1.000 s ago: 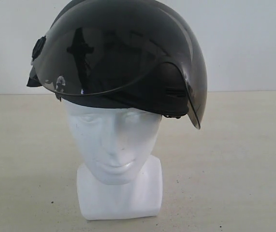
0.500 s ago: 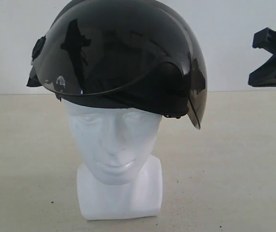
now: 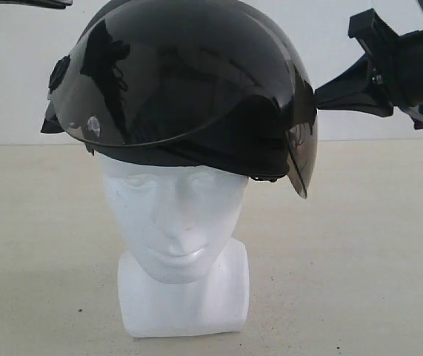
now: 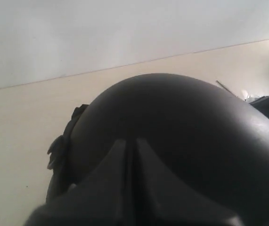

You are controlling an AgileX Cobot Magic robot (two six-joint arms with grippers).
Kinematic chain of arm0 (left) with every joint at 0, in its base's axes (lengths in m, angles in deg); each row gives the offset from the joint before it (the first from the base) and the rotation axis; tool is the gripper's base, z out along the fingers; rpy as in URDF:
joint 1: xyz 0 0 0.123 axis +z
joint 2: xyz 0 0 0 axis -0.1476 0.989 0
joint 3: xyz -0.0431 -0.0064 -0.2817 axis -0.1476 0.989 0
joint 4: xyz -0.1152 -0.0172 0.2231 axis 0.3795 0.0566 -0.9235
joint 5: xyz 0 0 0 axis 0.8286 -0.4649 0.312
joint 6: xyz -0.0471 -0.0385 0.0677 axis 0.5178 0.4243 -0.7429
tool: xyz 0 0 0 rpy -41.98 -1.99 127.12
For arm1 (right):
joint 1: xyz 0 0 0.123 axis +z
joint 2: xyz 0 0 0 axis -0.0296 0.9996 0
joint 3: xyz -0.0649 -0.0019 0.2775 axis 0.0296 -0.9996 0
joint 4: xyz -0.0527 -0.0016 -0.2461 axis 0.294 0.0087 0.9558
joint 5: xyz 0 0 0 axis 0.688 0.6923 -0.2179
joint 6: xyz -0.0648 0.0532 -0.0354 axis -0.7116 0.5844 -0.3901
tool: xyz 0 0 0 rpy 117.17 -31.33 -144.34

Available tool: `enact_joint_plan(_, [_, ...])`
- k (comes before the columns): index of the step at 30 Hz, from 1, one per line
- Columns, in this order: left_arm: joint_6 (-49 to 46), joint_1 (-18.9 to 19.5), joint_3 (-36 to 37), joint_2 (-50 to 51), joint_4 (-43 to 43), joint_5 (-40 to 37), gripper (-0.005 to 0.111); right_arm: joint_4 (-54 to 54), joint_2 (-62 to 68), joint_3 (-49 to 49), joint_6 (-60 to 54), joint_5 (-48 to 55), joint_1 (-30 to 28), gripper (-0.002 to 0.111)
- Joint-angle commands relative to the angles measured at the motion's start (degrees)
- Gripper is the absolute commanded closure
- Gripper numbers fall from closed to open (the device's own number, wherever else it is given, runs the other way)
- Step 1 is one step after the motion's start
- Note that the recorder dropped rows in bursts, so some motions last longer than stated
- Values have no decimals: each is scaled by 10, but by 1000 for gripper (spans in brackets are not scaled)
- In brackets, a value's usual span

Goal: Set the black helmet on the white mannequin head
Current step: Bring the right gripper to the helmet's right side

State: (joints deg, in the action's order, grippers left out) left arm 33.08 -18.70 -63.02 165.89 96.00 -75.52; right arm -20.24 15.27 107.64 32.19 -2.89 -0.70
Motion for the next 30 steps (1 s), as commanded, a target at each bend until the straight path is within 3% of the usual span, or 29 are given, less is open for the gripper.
enact_joint_plan(1, [-6,-3,16,4,-19,-7,102,16,-1,33,-6,15,47,108])
enact_joint_plan(6, [-6,-3,44,4,-23,-15,102,46,-3,56,21,4,82,108])
enact_joint_plan(15, [-19,-3,95,4,-34,-20,102,46,-4,76,42,24,83,108])
enact_joint_plan(24, [-31,-3,100,4,-35,-18,102,-6,-15,76,50,49,83,108])
enact_joint_plan(30, [-31,-3,100,4,-48,-18,102,-6,-25,76,50,48,114,108])
